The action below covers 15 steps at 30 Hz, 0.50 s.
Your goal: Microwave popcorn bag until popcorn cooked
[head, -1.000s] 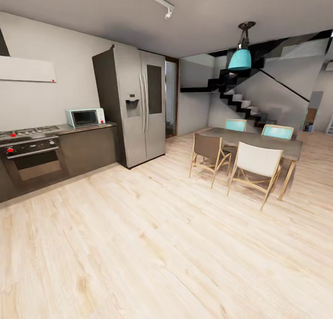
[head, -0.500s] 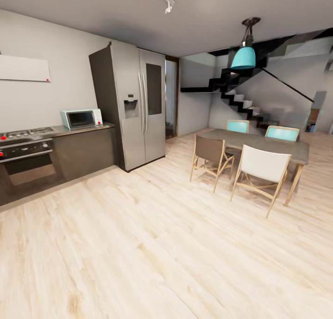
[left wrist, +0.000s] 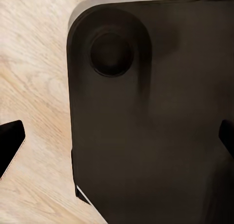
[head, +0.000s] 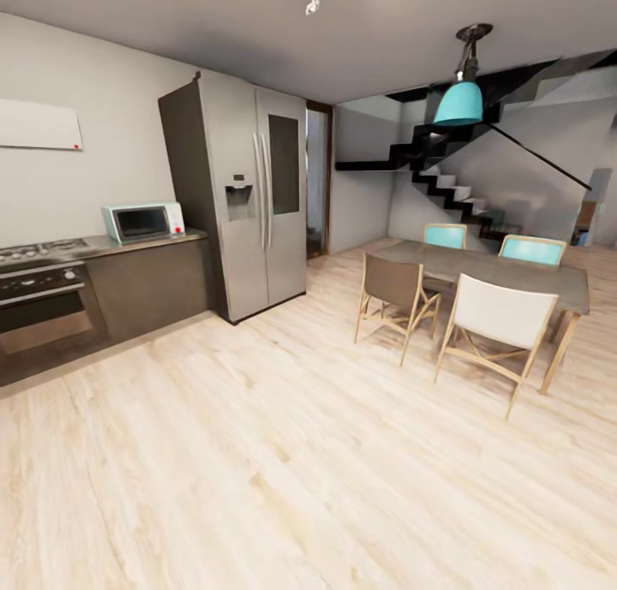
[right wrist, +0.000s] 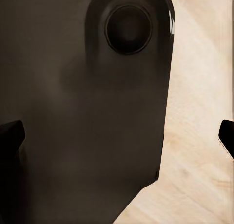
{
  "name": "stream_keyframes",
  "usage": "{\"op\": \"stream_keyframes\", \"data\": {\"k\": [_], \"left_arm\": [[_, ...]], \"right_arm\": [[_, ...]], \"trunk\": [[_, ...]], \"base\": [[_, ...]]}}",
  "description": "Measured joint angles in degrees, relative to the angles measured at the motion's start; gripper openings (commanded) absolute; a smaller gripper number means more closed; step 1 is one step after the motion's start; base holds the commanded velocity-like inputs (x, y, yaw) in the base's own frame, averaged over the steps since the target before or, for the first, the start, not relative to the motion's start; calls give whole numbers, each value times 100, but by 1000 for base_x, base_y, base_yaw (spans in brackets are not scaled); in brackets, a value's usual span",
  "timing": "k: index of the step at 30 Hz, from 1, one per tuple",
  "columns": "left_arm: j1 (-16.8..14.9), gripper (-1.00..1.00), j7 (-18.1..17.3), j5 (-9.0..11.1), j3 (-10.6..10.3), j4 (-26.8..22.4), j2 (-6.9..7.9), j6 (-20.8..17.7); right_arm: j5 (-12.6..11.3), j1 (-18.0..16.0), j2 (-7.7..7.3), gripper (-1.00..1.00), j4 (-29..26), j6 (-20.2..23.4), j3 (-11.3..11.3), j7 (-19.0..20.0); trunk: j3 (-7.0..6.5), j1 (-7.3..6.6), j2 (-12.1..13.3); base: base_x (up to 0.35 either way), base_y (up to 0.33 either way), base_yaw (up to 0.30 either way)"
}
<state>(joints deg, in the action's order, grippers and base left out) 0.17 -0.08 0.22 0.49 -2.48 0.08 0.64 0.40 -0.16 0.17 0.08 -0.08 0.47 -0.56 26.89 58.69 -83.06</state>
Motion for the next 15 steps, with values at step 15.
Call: {"op": "stream_keyframes", "data": {"k": [15], "left_arm": [[1, 100, 0, 5, -4, 0, 0, -8]], "right_arm": [[9, 0, -5, 100, 0, 0, 10, 0]], "trunk": [[0, 0, 0]], "base": [[322, 0, 0]]}}
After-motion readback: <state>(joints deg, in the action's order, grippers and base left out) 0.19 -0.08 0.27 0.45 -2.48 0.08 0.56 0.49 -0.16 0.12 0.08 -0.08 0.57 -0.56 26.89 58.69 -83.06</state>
